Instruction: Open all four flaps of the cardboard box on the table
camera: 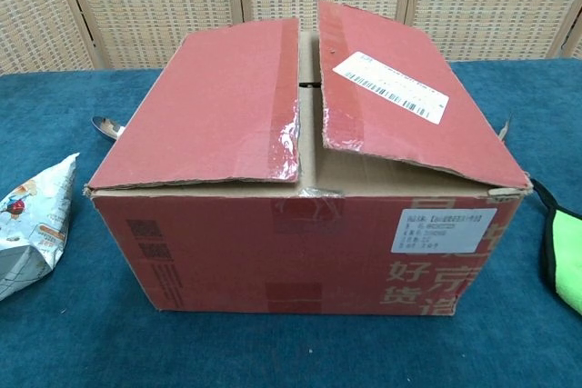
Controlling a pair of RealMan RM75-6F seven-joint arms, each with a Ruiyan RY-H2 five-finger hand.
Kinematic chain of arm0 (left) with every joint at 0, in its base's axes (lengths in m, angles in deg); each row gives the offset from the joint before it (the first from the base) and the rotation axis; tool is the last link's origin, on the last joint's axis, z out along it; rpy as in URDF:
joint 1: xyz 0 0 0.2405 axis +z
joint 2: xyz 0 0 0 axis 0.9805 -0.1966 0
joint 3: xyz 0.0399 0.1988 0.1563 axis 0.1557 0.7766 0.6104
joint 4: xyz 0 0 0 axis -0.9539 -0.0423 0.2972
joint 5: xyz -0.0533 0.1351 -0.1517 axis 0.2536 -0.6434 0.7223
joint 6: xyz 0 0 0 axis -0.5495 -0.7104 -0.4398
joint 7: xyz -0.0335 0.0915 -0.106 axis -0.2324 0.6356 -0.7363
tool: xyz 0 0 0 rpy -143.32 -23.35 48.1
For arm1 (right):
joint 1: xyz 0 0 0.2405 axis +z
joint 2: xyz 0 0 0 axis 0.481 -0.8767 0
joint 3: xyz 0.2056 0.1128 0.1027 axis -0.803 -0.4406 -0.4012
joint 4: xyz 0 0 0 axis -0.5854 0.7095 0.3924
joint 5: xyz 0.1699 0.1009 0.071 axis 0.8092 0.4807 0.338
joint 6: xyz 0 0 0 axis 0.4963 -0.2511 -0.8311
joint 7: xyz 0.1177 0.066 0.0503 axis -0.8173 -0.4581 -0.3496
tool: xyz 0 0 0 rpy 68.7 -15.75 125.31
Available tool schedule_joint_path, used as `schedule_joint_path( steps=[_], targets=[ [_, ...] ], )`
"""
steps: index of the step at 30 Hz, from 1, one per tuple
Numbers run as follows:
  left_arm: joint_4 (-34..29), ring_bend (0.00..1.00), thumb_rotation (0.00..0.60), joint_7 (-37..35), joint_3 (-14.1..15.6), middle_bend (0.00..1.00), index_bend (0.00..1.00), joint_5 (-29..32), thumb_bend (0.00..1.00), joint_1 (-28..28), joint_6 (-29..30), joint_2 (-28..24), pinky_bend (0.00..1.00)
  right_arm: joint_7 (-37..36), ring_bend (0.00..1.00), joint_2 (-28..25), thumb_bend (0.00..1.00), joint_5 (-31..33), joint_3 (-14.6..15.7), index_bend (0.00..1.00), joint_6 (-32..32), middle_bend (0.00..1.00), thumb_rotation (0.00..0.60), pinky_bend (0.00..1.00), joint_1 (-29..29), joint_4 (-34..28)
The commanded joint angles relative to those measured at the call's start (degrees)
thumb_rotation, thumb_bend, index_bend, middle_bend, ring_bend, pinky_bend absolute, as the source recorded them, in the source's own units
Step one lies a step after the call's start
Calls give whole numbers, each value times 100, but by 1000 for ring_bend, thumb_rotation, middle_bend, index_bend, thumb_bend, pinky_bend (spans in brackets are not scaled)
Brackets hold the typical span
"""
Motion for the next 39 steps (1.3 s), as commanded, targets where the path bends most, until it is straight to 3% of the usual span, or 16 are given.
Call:
schedule_joint_path(
  steps=[1, 5, 8, 12, 16, 30, 39],
  targets=[
    [-22, 0, 600, 16, 2, 0, 0, -24, 6, -8, -8, -14, 0, -69, 0, -12, 646, -37, 2, 214, 29, 152, 600, 110, 0, 4],
    [-56, 0, 600, 36, 10, 0, 0, -43, 6, -11, -21, -38, 0, -184, 0, -35, 666, -96, 8, 214, 90, 152, 600, 110, 15, 23],
    [-70, 0, 600, 57, 8, 0, 0, -52, 7, -29, -47, -43, 0, -339, 0, -59, 757, -189, 4, 214, 140, 156, 600, 110, 50, 29],
    [-95, 0, 600, 120, -1, 0, 0, -59, 7, -69, -101, -47, 0, -1049, 0, -165, 907, -616, 17, 214, 396, 167, 600, 110, 271, 67],
    [-134, 0, 600, 166, -27, 0, 0, -48, 7, -105, -134, -55, 0, -1723, 3, -324, 968, -1097, 3, 214, 737, 198, 600, 110, 636, 69],
    [-335, 0, 600, 470, -65, 0, 15, -3, 7, -289, -381, -145, 0, -3750, 16, -627, 981, -1967, -409, 247, 1992, 273, 600, 111, 2327, -92],
    [-400, 0, 600, 634, -106, 0, 15, 179, 7, -379, -522, -131, 0, -3972, 15, -511, 981, -2087, -675, 248, 2757, 273, 600, 110, 3379, -115]
  ],
)
